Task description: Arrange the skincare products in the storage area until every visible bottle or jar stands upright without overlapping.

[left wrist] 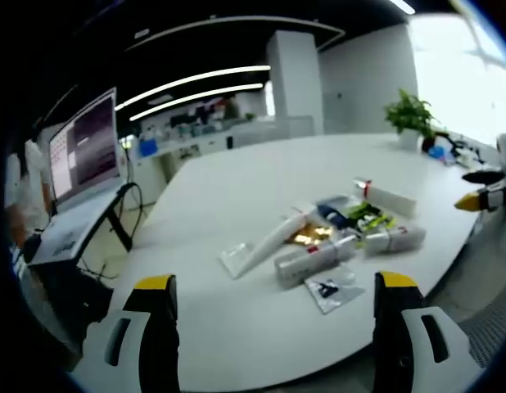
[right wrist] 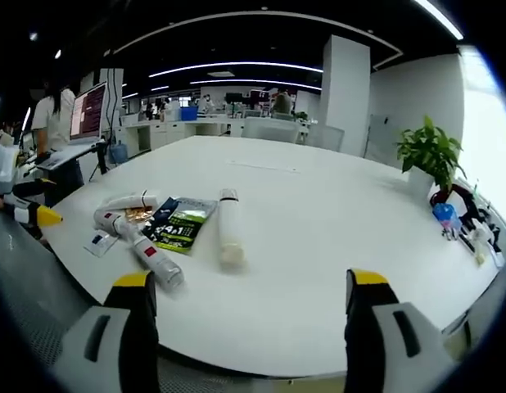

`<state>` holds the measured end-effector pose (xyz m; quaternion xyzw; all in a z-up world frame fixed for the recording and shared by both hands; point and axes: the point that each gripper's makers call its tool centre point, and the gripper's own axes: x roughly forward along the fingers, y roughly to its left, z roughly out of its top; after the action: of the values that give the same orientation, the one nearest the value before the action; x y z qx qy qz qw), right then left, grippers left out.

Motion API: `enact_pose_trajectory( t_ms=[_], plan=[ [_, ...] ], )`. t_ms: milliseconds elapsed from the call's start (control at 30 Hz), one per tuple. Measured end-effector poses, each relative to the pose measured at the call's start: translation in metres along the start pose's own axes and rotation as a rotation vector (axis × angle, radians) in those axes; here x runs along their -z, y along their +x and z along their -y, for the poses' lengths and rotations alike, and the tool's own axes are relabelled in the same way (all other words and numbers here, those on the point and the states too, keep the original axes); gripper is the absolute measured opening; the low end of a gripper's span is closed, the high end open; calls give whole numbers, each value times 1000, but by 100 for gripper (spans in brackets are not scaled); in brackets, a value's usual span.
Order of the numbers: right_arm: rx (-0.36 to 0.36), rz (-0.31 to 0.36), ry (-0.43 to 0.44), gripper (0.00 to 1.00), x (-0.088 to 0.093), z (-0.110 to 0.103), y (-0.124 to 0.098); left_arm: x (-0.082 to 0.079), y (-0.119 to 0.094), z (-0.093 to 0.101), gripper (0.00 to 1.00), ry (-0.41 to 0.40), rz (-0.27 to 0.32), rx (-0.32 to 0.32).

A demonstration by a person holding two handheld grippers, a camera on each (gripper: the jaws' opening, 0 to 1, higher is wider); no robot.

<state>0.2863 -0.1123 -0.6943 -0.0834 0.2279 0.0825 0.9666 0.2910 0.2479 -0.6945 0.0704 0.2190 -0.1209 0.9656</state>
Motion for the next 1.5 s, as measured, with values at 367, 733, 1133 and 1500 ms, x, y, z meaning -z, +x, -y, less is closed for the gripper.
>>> enact_pose_trajectory(
  t_ms=[367,733,1133,1500],
  plan=[
    [-17,-29,-10,97,4,-3,1,0,0,-2,97,-5,-1,-14],
    [-13,-29,-31,99,5,-1,1,3,0,-4,97,-1,-22,-33],
    [-14,-20,-23,99,4,0,1,4,1,0,97,8,-30,-15],
    [-14,-30,-24,99,6,-1,1,-1,-1,-1,97,1,7,-16]
  ],
)
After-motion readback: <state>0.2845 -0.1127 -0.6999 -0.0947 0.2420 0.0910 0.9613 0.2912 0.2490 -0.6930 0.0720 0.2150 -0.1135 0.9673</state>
